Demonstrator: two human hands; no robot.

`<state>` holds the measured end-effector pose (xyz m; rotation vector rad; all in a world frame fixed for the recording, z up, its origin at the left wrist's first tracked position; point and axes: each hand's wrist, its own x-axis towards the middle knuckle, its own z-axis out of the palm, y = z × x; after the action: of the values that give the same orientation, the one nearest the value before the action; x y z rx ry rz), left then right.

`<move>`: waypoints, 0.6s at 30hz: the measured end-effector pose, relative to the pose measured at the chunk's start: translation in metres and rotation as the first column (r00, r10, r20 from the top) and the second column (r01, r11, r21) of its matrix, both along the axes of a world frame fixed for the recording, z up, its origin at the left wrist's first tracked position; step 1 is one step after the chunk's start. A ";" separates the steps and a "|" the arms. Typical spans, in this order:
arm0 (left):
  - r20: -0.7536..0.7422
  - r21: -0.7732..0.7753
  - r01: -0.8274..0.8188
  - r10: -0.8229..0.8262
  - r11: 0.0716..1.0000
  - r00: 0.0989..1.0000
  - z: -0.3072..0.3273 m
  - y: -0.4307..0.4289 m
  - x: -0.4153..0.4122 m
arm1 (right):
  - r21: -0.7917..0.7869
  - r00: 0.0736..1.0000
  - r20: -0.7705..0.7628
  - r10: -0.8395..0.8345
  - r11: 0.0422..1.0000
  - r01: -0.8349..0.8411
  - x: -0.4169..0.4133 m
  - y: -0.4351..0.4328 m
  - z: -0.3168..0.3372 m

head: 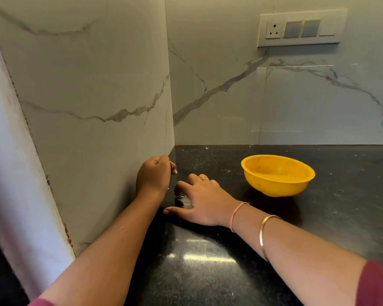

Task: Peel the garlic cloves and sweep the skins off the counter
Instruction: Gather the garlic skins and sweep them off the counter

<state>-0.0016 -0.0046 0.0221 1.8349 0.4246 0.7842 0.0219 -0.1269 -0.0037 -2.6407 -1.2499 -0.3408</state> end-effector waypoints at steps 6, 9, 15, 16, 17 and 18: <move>-0.037 -0.007 -0.008 0.007 1.000 0.999 -0.001 0.001 0.002 | -0.007 0.998 0.058 0.028 1.000 -0.028 0.002 0.001 0.005; -0.047 0.013 -0.009 0.009 1.000 0.999 -0.003 0.002 0.002 | -0.023 0.999 0.045 0.011 1.000 -0.010 0.004 0.002 0.008; -0.061 0.028 -0.023 0.025 0.999 0.998 -0.006 0.005 0.006 | 0.004 0.998 -0.059 -0.025 1.000 0.025 0.008 0.001 0.011; -0.063 0.032 -0.024 0.026 0.999 0.998 -0.007 0.005 0.006 | 0.030 0.996 -0.084 -0.040 0.999 0.043 0.010 0.000 0.011; -0.066 0.035 -0.022 0.025 0.999 0.997 -0.007 0.005 0.006 | 0.076 0.991 -0.126 -0.054 0.995 0.064 0.012 -0.001 0.011; -0.068 0.036 -0.019 0.022 0.999 0.997 -0.008 0.006 0.007 | 0.137 0.982 -0.180 -0.062 0.987 0.088 0.014 -0.003 0.010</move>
<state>0.0051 0.0012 0.0145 1.8974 0.4769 0.7486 0.0355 -0.1298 0.0067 -2.5360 -1.0331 -0.1973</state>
